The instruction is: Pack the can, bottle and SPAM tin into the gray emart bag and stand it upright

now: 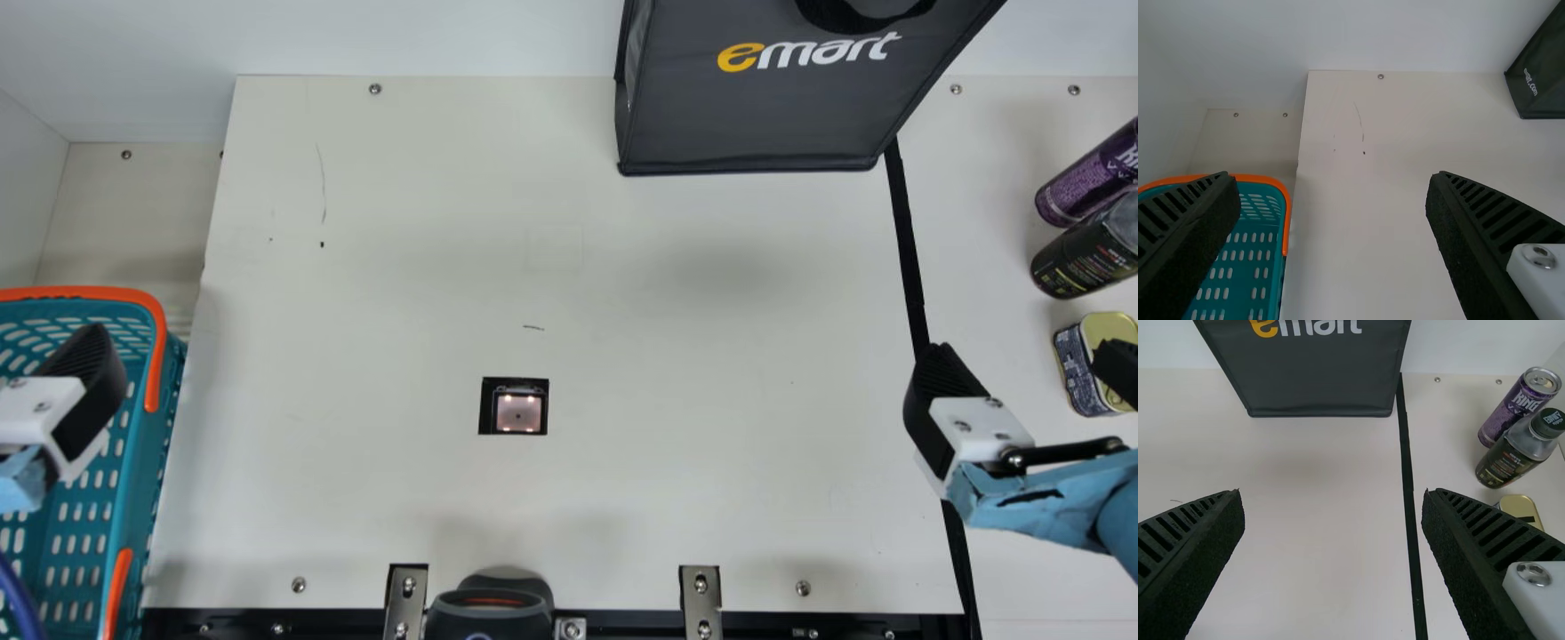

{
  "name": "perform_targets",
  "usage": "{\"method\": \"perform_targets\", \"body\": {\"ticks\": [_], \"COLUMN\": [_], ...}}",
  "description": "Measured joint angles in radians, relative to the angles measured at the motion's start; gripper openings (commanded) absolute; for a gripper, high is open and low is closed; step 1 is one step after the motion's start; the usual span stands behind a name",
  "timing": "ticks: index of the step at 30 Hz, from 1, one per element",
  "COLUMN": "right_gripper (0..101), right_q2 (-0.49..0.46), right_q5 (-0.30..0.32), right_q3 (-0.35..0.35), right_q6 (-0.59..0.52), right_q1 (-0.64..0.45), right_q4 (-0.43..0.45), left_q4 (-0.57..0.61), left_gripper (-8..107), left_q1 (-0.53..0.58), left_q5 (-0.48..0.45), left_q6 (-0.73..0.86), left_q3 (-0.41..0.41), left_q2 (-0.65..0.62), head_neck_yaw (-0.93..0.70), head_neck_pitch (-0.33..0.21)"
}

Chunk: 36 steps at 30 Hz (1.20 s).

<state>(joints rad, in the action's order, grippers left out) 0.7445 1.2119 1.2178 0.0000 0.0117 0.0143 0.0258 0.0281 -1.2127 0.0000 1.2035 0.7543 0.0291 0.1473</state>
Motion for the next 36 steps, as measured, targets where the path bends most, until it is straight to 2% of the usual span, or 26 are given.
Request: {"method": "perform_targets", "body": {"ticks": [2,4,16,36], "right_gripper": [95,95,95,95], "right_q2": [0.000,0.000,0.000,0.000], "right_q5": [0.000,0.000,0.000,0.000], "right_q3": [0.000,0.000,0.000,0.000], "right_q6": [0.000,0.000,0.000,0.000], "right_q1": [0.000,0.000,0.000,0.000], "right_q4": [0.000,0.000,0.000,0.000], "left_q4": [0.000,0.000,0.000,0.000], "left_gripper": [90,90,90,90], "left_q1": [0.000,0.000,0.000,0.000], "left_q5": [0.000,0.000,0.000,0.000], "left_q6": [0.000,0.000,0.000,0.000], "left_q3": [0.000,0.000,0.000,0.000], "left_q2": [0.000,0.000,0.000,0.000], "head_neck_yaw": [0.011,0.046,0.308,0.318], "head_neck_pitch": [-0.003,-0.029,-0.295,-0.299]}}
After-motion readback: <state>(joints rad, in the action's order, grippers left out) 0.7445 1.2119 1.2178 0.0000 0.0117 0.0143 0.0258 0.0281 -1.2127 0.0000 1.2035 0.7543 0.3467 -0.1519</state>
